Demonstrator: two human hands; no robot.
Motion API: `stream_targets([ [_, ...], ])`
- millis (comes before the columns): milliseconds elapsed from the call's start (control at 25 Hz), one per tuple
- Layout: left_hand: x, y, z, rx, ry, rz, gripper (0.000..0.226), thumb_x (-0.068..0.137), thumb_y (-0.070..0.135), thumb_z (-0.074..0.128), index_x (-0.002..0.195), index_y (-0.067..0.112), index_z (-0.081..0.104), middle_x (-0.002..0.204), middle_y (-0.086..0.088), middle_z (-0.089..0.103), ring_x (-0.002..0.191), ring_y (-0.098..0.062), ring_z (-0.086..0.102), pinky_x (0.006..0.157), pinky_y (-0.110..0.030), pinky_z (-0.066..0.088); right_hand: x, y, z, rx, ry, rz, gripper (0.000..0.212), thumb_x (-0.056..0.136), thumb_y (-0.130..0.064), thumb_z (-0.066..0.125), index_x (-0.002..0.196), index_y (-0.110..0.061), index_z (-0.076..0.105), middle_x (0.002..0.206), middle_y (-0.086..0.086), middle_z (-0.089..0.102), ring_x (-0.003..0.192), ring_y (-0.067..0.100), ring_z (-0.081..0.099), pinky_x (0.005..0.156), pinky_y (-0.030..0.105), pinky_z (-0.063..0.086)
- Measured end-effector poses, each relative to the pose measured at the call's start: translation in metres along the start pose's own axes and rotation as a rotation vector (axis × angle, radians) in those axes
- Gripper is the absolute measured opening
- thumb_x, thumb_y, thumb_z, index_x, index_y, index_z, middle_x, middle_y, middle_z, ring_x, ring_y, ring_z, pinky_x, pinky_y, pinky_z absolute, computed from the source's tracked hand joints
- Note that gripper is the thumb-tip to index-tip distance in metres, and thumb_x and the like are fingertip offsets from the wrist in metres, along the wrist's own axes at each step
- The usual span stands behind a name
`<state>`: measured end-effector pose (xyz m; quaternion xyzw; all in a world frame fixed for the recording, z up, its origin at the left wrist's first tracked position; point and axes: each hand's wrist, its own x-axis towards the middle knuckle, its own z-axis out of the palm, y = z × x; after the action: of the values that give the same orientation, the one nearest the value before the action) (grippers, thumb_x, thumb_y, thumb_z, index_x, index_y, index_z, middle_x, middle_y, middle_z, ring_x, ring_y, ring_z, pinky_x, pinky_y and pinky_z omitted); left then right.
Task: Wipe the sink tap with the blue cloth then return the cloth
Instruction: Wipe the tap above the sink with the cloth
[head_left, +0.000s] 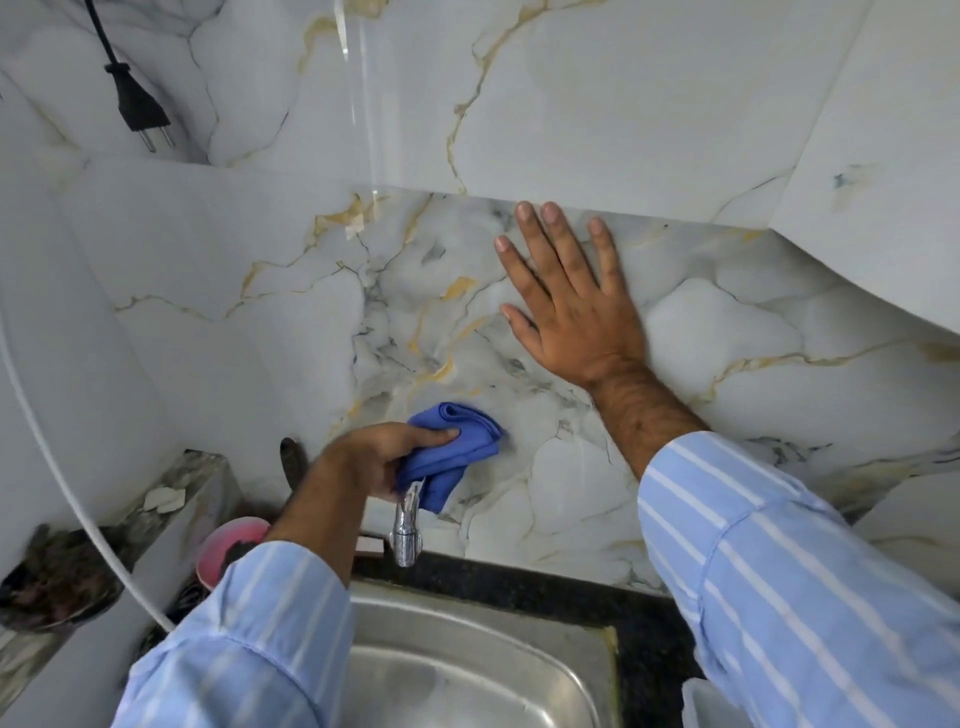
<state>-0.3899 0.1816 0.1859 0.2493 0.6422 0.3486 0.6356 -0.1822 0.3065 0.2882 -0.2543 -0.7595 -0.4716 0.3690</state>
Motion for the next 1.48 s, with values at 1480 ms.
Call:
stream_targets([
  [1480,-0.008,-0.038,0.013,0.596,0.340,0.371,0.024,0.094,0.032,0.063,0.086,0.010,0.067,0.086,-0.007,0.071,0.085,-0.023,0.067,0.071,-0.029,0.049,-0.002,-0.001,0.004,0.010,0.068,0.003,0.065,0.116,-0.050,0.033,0.172,-0.017,0.026,0.177,0.012,0.022,0.163,0.031,0.030,0.131,0.059,0.015],
])
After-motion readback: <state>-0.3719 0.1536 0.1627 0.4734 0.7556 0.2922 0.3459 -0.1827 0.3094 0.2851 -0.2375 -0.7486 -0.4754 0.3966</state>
